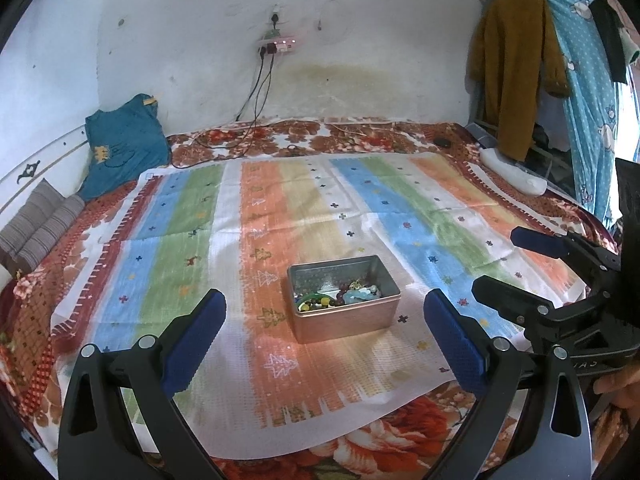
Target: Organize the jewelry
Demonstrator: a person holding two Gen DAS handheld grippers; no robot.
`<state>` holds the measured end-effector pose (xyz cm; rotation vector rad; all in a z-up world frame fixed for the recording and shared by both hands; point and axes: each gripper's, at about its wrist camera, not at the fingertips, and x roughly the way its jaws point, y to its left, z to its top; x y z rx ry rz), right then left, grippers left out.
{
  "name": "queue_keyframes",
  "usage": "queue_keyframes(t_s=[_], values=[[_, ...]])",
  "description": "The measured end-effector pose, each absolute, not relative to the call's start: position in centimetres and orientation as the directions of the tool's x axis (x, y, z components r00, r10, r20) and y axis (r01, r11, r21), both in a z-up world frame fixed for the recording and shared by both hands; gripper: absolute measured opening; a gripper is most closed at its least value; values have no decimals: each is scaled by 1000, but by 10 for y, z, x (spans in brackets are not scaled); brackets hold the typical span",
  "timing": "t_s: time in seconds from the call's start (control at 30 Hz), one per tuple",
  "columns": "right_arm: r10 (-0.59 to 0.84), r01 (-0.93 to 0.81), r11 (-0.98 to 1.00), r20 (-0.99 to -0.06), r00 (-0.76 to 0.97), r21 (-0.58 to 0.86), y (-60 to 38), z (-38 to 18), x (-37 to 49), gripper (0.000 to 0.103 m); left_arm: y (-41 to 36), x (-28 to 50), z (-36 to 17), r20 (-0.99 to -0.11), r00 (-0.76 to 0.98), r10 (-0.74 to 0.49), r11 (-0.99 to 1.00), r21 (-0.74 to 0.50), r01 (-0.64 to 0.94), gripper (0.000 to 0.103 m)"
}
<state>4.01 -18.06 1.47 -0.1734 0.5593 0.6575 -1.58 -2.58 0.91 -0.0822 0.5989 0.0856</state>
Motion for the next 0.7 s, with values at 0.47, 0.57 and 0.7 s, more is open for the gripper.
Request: queue_keyframes(t_s=[0.47, 0.57, 0.7], values=[[536, -620, 784, -526, 661, 20, -184, 16, 40, 97, -27, -16, 10, -558, 828, 58, 994, -46, -101, 97], [535, -618, 786, -526, 662, 21, -184, 16, 41, 97, -27, -16, 10, -560, 827, 56, 994, -45, -97, 97], [535, -618, 786, -526, 661, 21, -184, 16, 41, 97, -27, -17, 10, -560, 827, 57, 994, -42, -97, 97]])
